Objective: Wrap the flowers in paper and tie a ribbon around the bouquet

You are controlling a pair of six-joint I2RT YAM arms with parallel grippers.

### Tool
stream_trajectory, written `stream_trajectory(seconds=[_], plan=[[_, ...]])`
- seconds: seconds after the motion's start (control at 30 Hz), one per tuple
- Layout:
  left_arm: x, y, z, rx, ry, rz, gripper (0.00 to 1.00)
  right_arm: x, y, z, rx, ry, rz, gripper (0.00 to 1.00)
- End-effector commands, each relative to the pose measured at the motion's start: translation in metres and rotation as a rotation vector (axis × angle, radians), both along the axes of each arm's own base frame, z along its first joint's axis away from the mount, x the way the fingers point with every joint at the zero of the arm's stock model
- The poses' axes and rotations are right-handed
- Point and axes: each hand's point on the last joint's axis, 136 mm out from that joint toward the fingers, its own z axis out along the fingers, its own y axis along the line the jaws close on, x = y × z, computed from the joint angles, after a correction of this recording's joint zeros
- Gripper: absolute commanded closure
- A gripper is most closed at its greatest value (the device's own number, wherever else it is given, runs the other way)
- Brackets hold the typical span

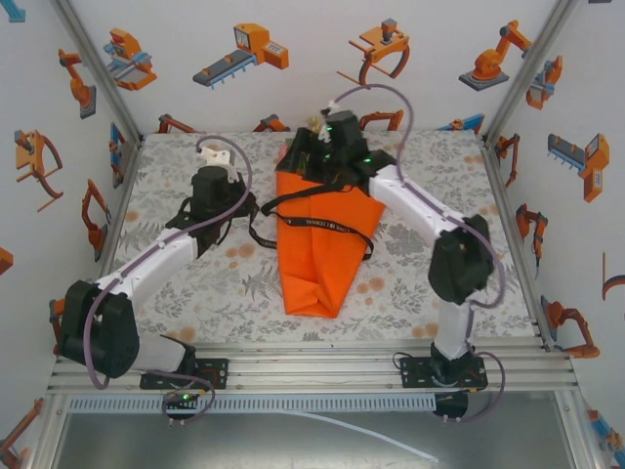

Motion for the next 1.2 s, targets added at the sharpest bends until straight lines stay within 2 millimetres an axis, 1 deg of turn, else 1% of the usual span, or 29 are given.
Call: stream_trajectory(seconds=[0.0,0.03,0.07,0.1,0.13,0.17,0.2,0.23,0.27,0.3,0.33,0.37,0.4,0.43,0.5,0.57,0.67,0.7,0.77,0.8,0.87,0.97,1.03,1.17], plan=[[-0.009,-0.062,0.064,0.049,-0.233,-0.282,1.00,-0.006,-0.069,0.043,-0.037,-0.120,-0.132,0.24],[-0.012,-0.084,0.066,0.095,-0.247,-0.352,1.00,-0.008,-0.088,0.039,-0.051,-0.115,-0.174,0.24],[-0.014,-0.102,0.066,0.140,-0.268,-0.411,1.00,-0.011,-0.103,0.034,-0.062,-0.110,-0.208,0.24],[-0.013,-0.121,0.064,0.188,-0.294,-0.459,1.00,-0.016,-0.120,0.029,-0.075,-0.106,-0.247,0.25],[-0.012,-0.138,0.058,0.235,-0.316,-0.493,1.00,-0.021,-0.135,0.024,-0.086,-0.100,-0.283,0.25],[-0.008,-0.152,0.053,0.266,-0.332,-0.511,1.00,-0.027,-0.146,0.022,-0.089,-0.098,-0.310,0.25],[-0.003,-0.167,0.047,0.290,-0.335,-0.534,0.96,-0.033,-0.158,0.016,-0.098,-0.090,-0.343,0.25],[0.000,-0.183,0.038,0.306,-0.329,-0.571,0.88,-0.038,-0.168,0.010,-0.105,-0.079,-0.367,0.25],[0.001,-0.196,0.032,0.313,-0.318,-0.595,0.77,-0.044,-0.176,0.006,-0.107,-0.072,-0.388,0.25],[0.004,-0.208,0.026,0.313,-0.308,-0.615,0.70,-0.048,-0.184,0.000,-0.110,-0.059,-0.411,0.26],[0.005,-0.217,0.017,0.311,-0.300,-0.625,0.61,-0.053,-0.190,-0.003,-0.110,-0.049,-0.424,0.26],[0.006,-0.221,0.013,0.310,-0.302,-0.624,0.49,-0.057,-0.193,-0.005,-0.111,-0.043,-0.429,0.26],[0.007,-0.224,0.009,0.312,-0.298,-0.627,0.39,-0.061,-0.197,-0.007,-0.114,-0.037,-0.434,0.26],[0.007,-0.225,0.009,0.312,-0.295,-0.632,0.33,-0.065,-0.199,-0.008,-0.122,-0.035,-0.436,0.26],[0.003,-0.224,0.012,0.314,-0.285,-0.650,0.26,-0.069,-0.204,-0.010,-0.142,-0.036,-0.438,0.26],[-0.008,-0.221,0.015,0.341,-0.276,-0.699,0.22,-0.071,-0.209,-0.010,-0.155,-0.034,-0.442,0.26],[-0.027,-0.208,0.016,0.404,-0.262,-0.771,0.22,-0.072,-0.216,-0.015,-0.168,-0.017,-0.447,0.26],[-0.034,-0.202,0.012,0.437,-0.252,-0.799,0.23,-0.072,-0.217,-0.017,-0.171,-0.013,-0.446,0.26],[-0.042,-0.191,0.000,0.514,-0.224,-0.847,0.25,-0.073,-0.219,-0.021,-0.178,-0.007,-0.444,0.26],[-0.043,-0.185,-0.009,0.556,-0.206,-0.863,0.26,-0.074,-0.220,-0.024,-0.181,0.001,-0.442,0.26],[-0.045,-0.181,-0.023,0.613,-0.179,-0.906,0.27,-0.075,-0.223,-0.029,-0.181,0.013,-0.443,0.26],[-0.045,-0.188,-0.034,0.634,-0.162,-0.973,0.27,-0.080,-0.225,-0.032,-0.180,0.026,-0.441,0.26],[-0.046,-0.201,-0.040,0.603,-0.167,-1.023,0.27,-0.084,-0.230,-0.032,-0.182,0.028,-0.448,0.26],[-0.039,-0.219,-0.059,0.603,-0.161,-1.064,0.27,-0.094,-0.237,-0.027,-0.181,0.021,-0.465,0.26]])
